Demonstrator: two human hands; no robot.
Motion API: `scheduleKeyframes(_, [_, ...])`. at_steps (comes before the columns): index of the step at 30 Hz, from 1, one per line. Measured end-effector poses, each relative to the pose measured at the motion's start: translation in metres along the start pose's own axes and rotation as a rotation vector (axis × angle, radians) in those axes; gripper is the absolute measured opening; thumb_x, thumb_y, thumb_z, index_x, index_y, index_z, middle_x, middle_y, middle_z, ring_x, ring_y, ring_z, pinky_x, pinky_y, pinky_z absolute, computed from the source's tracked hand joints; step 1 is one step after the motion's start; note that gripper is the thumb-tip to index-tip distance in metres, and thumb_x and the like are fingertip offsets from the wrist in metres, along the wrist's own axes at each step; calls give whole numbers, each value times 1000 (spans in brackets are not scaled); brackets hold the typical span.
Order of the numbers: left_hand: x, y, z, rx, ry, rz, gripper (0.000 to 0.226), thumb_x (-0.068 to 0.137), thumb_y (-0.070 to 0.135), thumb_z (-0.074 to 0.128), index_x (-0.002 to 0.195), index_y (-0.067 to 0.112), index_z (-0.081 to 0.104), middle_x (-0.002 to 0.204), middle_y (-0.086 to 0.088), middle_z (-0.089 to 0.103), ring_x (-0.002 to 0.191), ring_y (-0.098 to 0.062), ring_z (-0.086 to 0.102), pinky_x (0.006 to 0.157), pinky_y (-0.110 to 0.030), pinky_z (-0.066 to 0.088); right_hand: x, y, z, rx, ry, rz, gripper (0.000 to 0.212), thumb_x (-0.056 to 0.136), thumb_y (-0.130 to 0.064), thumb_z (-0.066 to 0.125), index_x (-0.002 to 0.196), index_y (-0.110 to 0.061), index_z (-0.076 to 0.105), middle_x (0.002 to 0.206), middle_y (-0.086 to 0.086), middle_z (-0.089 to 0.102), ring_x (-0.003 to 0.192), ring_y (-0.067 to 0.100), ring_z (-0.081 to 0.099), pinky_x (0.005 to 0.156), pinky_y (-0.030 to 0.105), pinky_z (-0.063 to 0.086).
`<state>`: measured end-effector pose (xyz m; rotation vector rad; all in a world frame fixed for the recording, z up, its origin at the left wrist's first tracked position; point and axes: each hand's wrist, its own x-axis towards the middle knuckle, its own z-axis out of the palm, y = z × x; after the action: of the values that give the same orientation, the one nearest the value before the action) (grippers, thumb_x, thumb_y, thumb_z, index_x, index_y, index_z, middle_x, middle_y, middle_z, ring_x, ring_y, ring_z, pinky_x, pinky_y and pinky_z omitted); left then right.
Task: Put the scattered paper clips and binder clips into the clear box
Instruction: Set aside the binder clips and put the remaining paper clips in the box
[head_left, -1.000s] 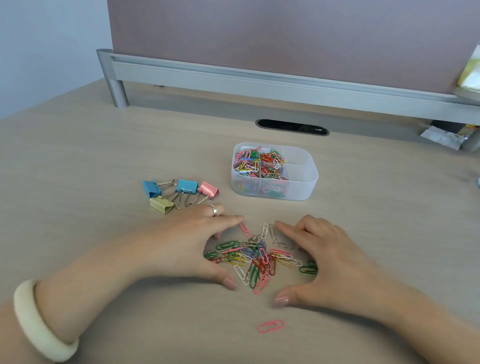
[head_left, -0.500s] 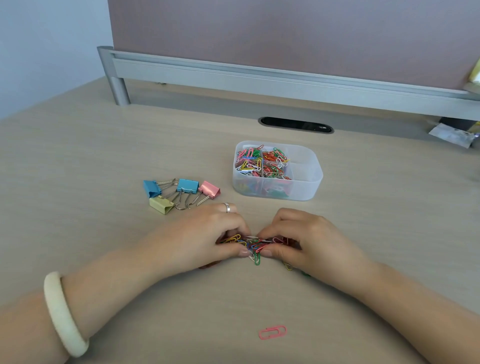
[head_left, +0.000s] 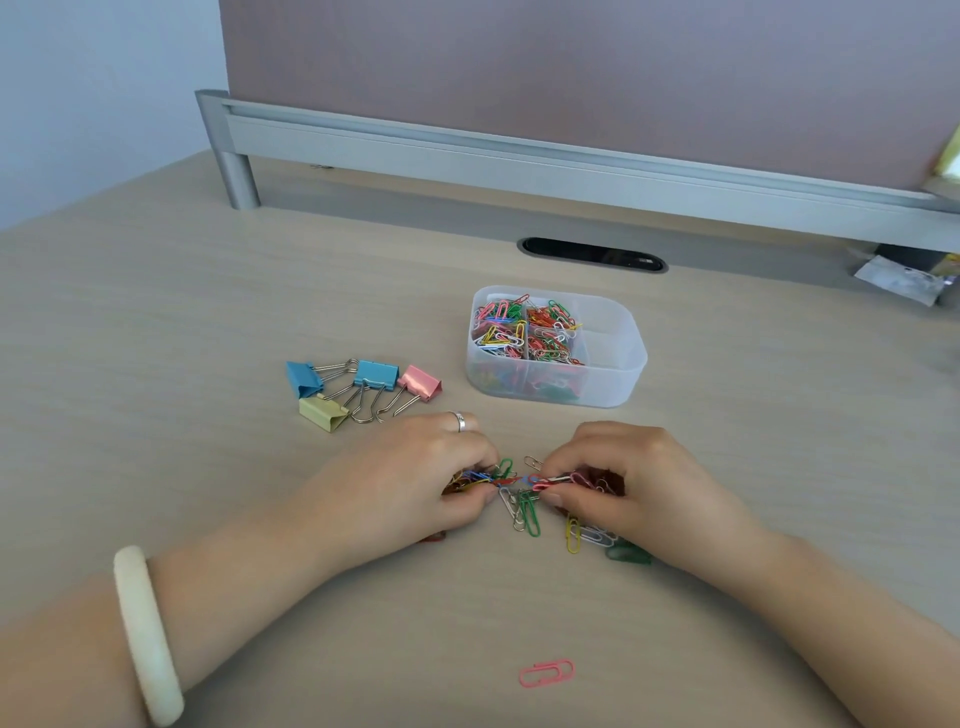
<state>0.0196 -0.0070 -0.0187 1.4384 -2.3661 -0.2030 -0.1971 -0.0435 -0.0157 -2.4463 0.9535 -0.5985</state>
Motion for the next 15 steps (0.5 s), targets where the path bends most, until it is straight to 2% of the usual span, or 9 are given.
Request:
scheduleKeyframes(3, [-1,1,-1,-6,7,-11,30,78,49,40,86,28,59,76,17,42,72,-4,45,55,-27,37,0,-3,-8,90,26,57,3,76,-25,72,77,-26,70,76,-4,61,64,9,53,57,10,37])
scheduleKeyframes(5, [-2,0,-1,-32,24,-10,25,78,46,44,85,27,59,75,16,42,72,-4,42,53,-18,31,3,-6,-15,129,53,92,6,76,-21,73,76,-26,69,80,-6,62,62,9,52,57,10,36])
scheduleKeyframes(7, [-2,-1,0,-59,49,-9,27,78,50,43,81,27,57,70,17,40,72,-2,39,52,-12,27,11,-10,-25,132,84,97,8,76,-19,72,72,-26,69,75,-5,60,57,6,47,55,11,34])
scheduleKeyframes(11, [-1,-3,2,-136,71,5,37,73,52,35,77,23,57,65,17,39,69,10,39,58,-8,30,48,-13,-48,119,184,146,12,79,-19,69,68,-24,68,54,-8,53,50,4,42,49,12,32])
scheduleKeyframes(15, [-2,-3,1,-149,85,18,34,73,51,36,75,23,57,66,16,41,68,15,38,59,-5,29,85,0,-48,32,186,207,10,81,-22,67,72,-20,67,51,-7,48,46,3,41,44,12,29])
